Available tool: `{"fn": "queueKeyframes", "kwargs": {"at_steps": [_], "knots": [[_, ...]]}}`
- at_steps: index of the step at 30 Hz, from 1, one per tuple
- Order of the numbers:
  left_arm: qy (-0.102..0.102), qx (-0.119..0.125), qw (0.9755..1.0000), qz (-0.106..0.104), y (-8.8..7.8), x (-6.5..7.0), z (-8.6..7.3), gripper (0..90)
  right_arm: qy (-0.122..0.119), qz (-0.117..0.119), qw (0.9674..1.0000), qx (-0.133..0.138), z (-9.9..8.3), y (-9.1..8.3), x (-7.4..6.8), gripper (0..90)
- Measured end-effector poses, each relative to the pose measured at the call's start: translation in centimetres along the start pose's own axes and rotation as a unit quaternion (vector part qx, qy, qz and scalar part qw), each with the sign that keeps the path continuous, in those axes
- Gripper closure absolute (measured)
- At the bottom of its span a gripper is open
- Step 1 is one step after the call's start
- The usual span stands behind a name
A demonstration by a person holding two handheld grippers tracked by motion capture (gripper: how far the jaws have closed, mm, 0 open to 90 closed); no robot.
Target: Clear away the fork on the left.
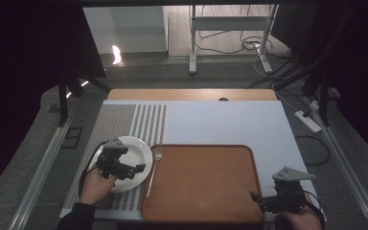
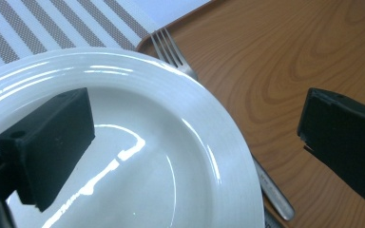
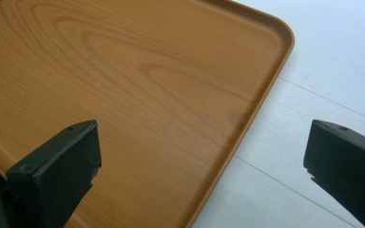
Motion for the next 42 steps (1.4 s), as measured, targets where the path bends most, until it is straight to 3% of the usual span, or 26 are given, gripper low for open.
{"fn": "queueKeyframes", "kwargs": {"at_steps": [12, 29, 42], "knots": [[-0.008, 0.014, 0.9998, 0.008, -1.7, 0.0, -1.6, 0.0, -0.002, 0.001, 1.0000, 0.000, 0.0, 0.0, -0.1, 0.0], [-0.044, 0.035, 0.9981, 0.024, -5.0, 0.0, -5.2, 0.0, -0.023, -0.013, 0.9996, -0.009, -0.2, 0.2, -0.3, 0.0], [-0.056, 0.036, 0.9962, 0.056, -6.7, -0.3, -7.5, 0.0, -0.012, -0.010, 0.9999, -0.001, 0.0, 0.0, -0.2, 0.0]]}}
Point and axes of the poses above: each handheld gripper's, and its own axes: y roughly forward along the jaws, z roughly out of its top, x roughly to its right, the point moved 10 cm from there along y, roughly forward along the jaws, and after that the axes turned 4 degrees about -z, right-handed, at the moved point
